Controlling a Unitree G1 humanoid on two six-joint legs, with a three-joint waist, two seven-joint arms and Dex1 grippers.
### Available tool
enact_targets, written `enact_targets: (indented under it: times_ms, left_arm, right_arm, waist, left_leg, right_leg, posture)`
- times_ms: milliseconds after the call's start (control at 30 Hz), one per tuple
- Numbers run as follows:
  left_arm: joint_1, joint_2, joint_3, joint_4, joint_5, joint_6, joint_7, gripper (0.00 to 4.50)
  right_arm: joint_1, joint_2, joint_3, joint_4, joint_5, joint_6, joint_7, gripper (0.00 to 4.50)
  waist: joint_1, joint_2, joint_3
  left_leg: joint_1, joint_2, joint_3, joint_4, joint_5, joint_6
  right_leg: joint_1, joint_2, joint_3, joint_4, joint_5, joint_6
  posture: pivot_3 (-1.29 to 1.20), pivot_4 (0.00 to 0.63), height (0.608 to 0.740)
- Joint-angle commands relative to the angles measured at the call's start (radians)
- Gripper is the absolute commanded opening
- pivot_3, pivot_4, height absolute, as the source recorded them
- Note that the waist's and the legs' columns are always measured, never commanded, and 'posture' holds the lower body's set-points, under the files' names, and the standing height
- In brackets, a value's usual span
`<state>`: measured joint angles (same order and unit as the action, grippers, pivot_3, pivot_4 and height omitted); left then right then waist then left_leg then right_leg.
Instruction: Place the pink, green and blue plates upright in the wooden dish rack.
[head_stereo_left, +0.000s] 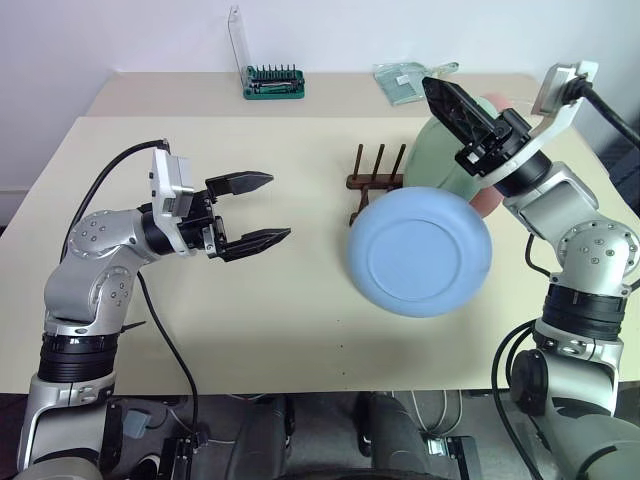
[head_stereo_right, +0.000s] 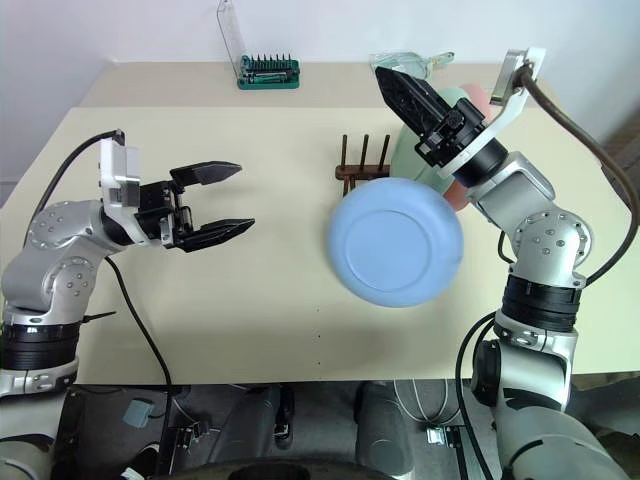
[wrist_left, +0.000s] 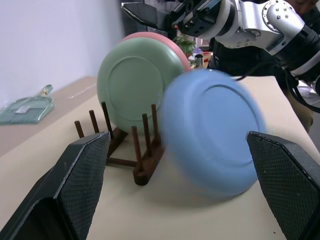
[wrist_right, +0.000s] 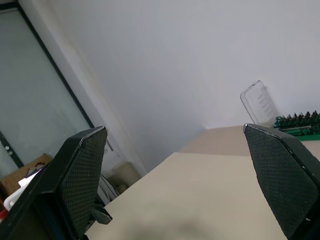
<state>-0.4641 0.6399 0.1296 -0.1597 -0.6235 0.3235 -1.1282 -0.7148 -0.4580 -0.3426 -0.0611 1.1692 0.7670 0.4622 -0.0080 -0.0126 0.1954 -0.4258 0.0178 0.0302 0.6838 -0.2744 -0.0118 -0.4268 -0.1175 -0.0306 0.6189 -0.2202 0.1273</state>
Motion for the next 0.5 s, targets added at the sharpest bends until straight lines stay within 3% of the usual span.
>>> enact_targets:
  times_ms: [33,500]
  left_arm:
    - [-0.008,0.002,0.010,-0.024,-0.015,-0.003,0.002,4.50]
    - [-0.018,-0.003,0.005,-0.010,-0.007,-0.010,-0.005,4.50]
  right_arm:
    - [-0.030,-0.005,-0.043,-0.018,0.016,-0.025,-0.001,4.44]
    - [-0.018,-0.016,-0.056,-0.035,0.028,-0.020,-0.001,4.44]
  waist:
    - [-0.001,0.000,0.000]
    - [-0.003,0.000,0.000]
  left_leg:
    - [0.000,0.000,0.000,0.000,0.000,0.000]
    - [0.000,0.000,0.000,0.000,0.000,0.000]
  right_leg:
    - [0.000,0.000,0.000,0.000,0.000,0.000]
    - [0.000,0.000,0.000,0.000,0.000,0.000]
  posture:
    - [0.00,0.150,0.724]
    - [0.00,0.150,0.724]
